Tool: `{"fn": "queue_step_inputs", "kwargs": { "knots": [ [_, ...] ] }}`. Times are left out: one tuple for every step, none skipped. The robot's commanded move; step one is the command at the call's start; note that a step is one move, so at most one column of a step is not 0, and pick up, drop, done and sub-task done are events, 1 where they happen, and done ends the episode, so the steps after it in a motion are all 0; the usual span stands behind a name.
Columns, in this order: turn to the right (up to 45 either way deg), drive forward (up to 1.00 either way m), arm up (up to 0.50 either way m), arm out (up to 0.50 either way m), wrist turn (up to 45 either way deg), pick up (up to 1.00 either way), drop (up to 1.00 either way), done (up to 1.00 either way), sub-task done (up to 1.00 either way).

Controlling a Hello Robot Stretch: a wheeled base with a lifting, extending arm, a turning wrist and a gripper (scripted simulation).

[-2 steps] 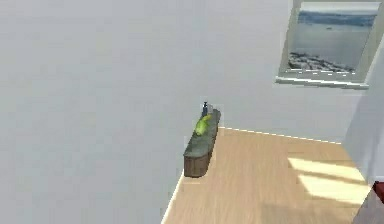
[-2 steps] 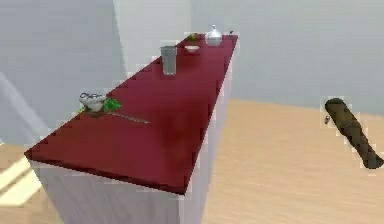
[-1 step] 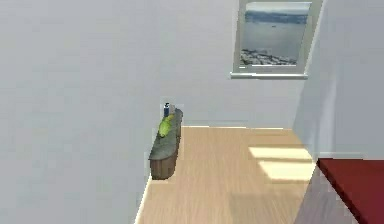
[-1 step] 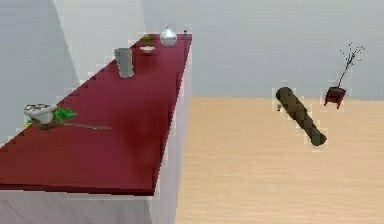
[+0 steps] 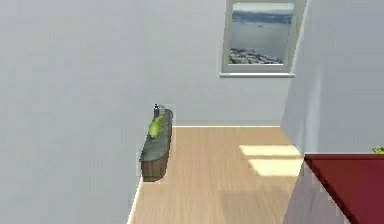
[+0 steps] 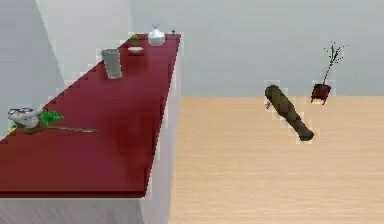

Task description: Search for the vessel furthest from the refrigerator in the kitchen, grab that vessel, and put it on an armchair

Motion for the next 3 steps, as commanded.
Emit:
{"fn": "queue_step_inputs", "kwargs": {
  "knots": [
    [0.0, 0.75, 0.0, 0.0, 0.0, 0.0, 0.0, 0.0, 0.0],
    [15.0, 0.0, 0.0, 0.0, 0.0, 0.0, 0.0, 0.0, 0.0],
    [0.0, 1.0, 0.0, 0.0, 0.0, 0.0, 0.0, 0.0, 0.0]
  ]
}}
